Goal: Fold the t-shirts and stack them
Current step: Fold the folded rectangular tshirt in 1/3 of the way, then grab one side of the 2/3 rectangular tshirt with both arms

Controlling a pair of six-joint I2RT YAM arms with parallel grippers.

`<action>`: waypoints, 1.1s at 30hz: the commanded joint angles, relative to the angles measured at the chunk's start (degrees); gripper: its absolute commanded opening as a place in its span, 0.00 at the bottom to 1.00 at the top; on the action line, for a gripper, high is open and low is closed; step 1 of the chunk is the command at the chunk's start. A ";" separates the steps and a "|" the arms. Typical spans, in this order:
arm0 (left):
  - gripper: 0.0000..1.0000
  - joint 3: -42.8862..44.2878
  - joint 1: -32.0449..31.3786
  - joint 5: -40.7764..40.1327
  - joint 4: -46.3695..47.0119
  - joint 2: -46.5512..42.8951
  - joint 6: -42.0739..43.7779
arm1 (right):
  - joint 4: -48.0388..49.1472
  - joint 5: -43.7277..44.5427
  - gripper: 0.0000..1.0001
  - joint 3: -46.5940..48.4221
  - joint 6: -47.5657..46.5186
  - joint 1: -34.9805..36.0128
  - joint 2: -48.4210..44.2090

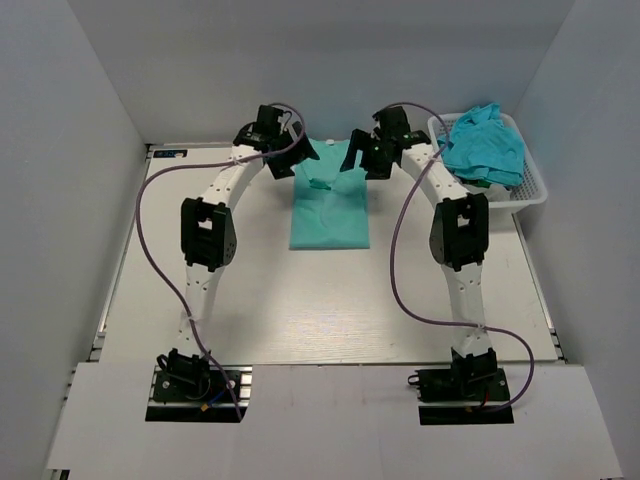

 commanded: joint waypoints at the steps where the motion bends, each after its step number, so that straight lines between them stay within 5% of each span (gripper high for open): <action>1: 1.00 7.31 3.82 0.26 -2.74 -1.03 -1.96 | 10.09 -6.94 0.90 2.00 2.69 -1.69 -2.87; 5: 1.00 -10.51 4.61 1.59 6.65 -12.18 -1.27 | 13.62 -7.22 0.90 -9.68 0.07 -1.95 -10.00; 12: 1.00 -26.78 1.80 -1.67 -0.63 -21.24 7.61 | 5.54 -2.21 0.90 -22.09 -5.22 -0.72 -18.44; 17: 1.00 -40.75 -0.04 -1.66 -0.63 -25.99 8.67 | 7.82 -1.59 0.90 -42.53 -4.08 -0.55 -26.08; 25: 0.98 -46.67 -3.65 -2.80 0.69 -25.21 8.05 | 14.86 -3.18 0.90 -52.95 0.14 0.42 -27.86; 33: 0.74 -47.81 -4.17 -3.33 2.71 -22.66 7.53 | 17.05 -3.96 0.85 -52.43 1.20 1.38 -24.00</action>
